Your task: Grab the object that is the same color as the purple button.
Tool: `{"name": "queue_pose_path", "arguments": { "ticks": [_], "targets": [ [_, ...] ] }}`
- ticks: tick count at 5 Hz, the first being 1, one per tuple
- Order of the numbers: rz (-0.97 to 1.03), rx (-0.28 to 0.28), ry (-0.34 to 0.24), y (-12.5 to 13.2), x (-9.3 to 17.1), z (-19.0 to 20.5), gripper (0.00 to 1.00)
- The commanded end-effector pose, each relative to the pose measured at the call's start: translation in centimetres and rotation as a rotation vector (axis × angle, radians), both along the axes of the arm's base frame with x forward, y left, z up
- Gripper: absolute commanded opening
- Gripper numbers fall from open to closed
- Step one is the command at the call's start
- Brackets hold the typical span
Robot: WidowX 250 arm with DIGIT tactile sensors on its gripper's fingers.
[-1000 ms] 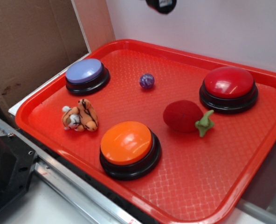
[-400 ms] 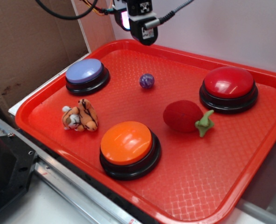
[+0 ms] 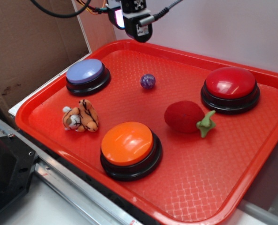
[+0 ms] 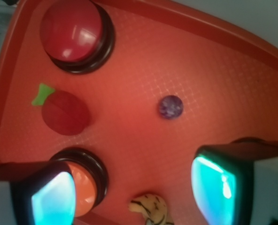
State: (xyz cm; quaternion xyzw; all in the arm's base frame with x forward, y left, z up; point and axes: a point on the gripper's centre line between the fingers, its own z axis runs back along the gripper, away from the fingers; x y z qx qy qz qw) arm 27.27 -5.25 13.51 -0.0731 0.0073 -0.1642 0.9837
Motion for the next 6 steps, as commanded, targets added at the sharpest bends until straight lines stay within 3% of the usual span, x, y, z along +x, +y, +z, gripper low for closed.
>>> {"name": "queue_pose_path", "arguments": {
  "ticks": [1, 3, 4, 6],
  "targets": [
    [-0.028, -0.012, -0.087, -0.5, -0.1, 1.8, 1.00],
    [-0.008, -0.003, -0.104, 0.6, -0.2, 1.1, 1.00],
    [0.045, 0.005, -0.066, 2.7, 0.2, -0.6, 1.00],
    [0.048, -0.014, 0.019, 3.4, 3.0, -5.3, 1.00]
  ]
}}
